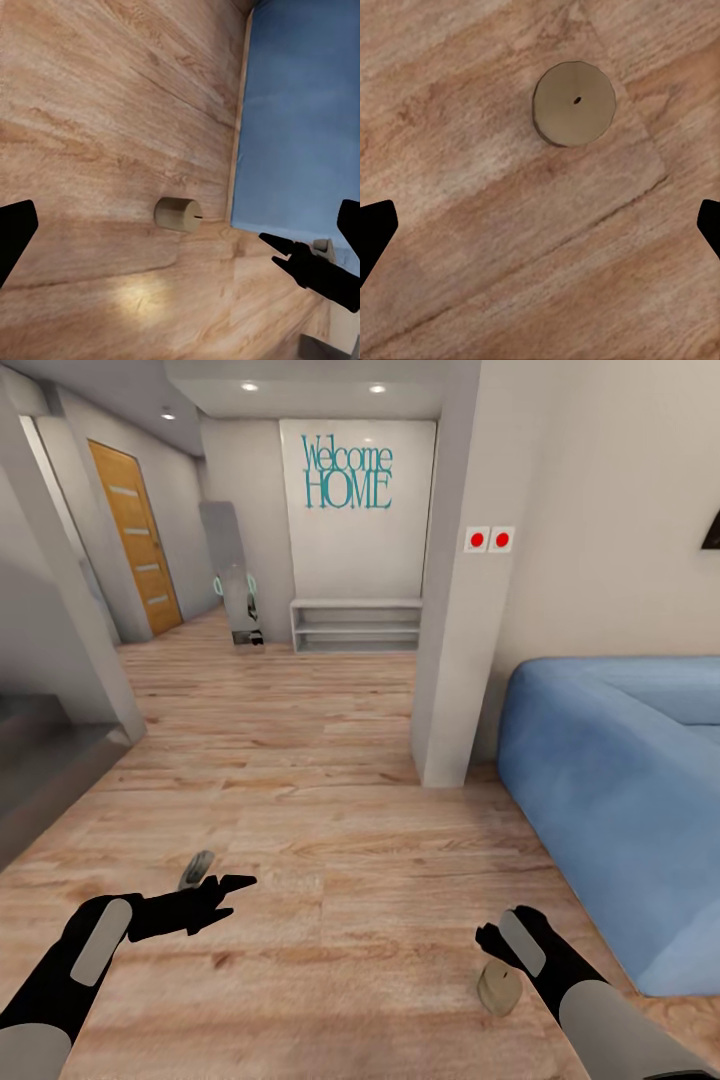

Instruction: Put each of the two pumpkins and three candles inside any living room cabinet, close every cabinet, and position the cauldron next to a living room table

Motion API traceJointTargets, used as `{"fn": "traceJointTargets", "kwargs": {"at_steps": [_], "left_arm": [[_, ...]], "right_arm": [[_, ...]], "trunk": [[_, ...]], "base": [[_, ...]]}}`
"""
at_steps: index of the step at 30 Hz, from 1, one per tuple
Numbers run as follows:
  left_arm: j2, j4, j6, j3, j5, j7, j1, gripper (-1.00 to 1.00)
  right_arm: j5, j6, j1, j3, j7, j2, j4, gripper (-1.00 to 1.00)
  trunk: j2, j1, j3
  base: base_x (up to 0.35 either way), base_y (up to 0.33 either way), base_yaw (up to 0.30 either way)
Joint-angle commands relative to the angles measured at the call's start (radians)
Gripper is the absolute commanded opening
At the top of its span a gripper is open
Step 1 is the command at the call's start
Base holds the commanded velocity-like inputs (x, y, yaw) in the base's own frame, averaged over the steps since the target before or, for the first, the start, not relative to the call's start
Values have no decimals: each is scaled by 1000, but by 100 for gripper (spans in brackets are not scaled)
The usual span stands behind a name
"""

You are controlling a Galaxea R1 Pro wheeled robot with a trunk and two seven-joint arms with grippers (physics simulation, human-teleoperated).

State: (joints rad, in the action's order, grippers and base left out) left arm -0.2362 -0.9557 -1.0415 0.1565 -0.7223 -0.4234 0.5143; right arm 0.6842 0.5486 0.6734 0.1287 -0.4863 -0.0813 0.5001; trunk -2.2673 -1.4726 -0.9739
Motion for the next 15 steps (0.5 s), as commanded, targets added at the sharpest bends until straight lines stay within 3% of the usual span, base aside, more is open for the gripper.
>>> {"fn": "traceJointTargets", "kwargs": {"at_steps": [1,15], "left_arm": [[0,0,0,0,-1,0,0,100],[0,0,0,0,0,0,0,100]], "right_arm": [[0,0,0,0,0,0,0,100],[1,-2,0,0,-1,0,0,100]], "trunk": [[-7,-4,-3],[-105,-58,-47]], "base": [[0,0,0],[0,0,0]]}}
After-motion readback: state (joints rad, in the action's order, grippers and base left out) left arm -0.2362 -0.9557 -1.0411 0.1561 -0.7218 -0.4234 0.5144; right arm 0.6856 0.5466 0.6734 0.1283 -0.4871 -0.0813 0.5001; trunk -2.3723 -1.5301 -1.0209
